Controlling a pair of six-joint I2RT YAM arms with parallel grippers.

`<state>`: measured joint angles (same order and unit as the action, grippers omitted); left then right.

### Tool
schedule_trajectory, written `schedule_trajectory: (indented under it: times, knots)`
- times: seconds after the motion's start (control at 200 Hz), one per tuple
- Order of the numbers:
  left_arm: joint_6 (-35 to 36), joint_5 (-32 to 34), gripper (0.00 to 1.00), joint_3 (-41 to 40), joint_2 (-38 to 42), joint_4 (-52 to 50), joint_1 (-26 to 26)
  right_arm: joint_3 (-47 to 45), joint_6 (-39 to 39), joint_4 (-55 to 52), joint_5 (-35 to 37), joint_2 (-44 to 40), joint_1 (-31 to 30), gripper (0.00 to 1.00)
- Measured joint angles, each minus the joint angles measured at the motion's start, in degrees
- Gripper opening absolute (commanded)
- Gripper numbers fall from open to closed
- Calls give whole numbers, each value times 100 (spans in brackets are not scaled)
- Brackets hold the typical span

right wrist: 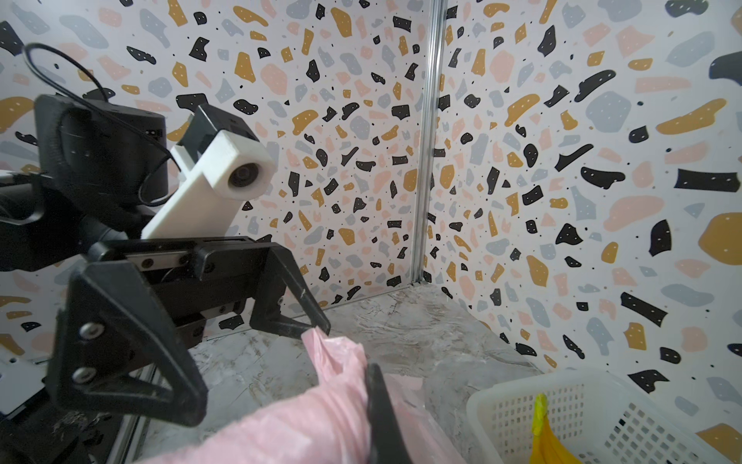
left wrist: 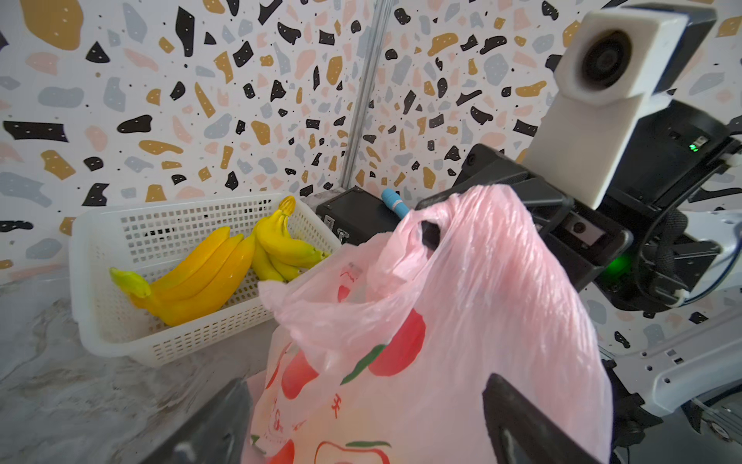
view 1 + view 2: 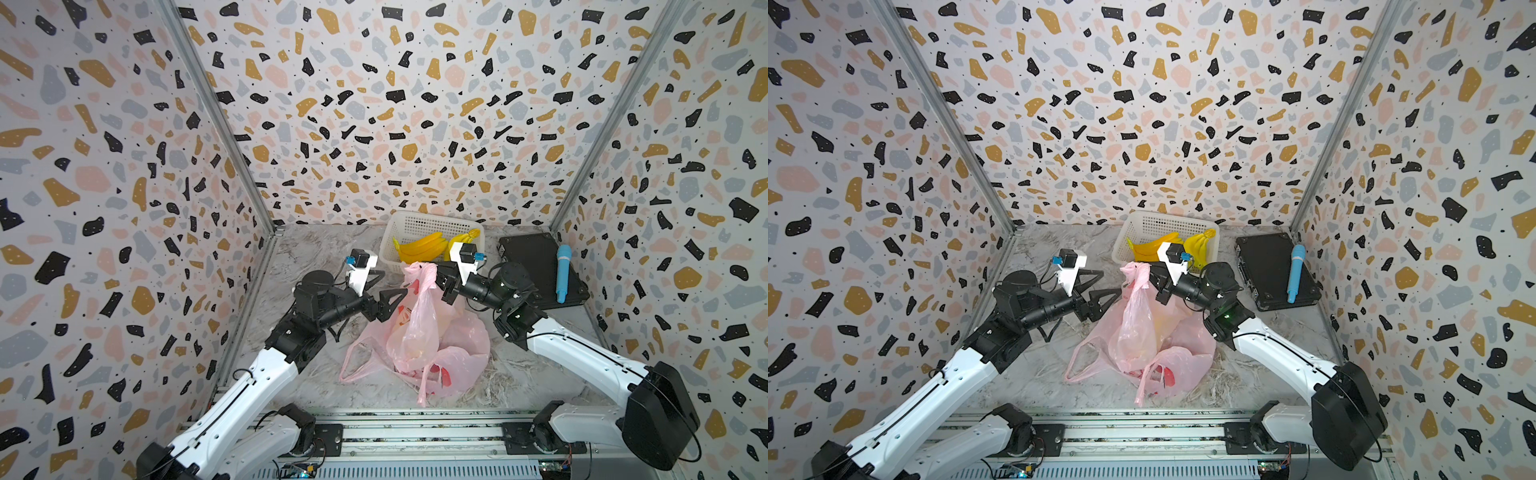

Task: Place the banana into a plastic bag & tie a knot
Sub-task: Cross the plastic bag at the center of the board.

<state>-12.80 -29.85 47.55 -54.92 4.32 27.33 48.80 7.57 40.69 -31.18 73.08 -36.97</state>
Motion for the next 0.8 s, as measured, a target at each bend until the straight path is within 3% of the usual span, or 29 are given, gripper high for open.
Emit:
schedule_trajectory:
  times: [0.125, 0.38, 0.576, 0.706, 0.801]
  knots:
    - [39, -415, 76, 103, -181, 275, -111, 0, 221, -2, -175, 111, 0, 0]
    - [140, -1071, 44, 409, -588, 592, -181, 28, 557, 0, -415, 238, 0, 0]
    - [155, -1300, 41, 501, -798, 638, -184, 133, 767, 7, -535, 387, 0, 0]
    - [170, -1388, 25, 501, -844, 645, -184, 160, 870, 9, -570, 444, 0, 0]
    - [157, -1460, 27, 501, -881, 651, -186, 197, 927, 11, -577, 466, 0, 0]
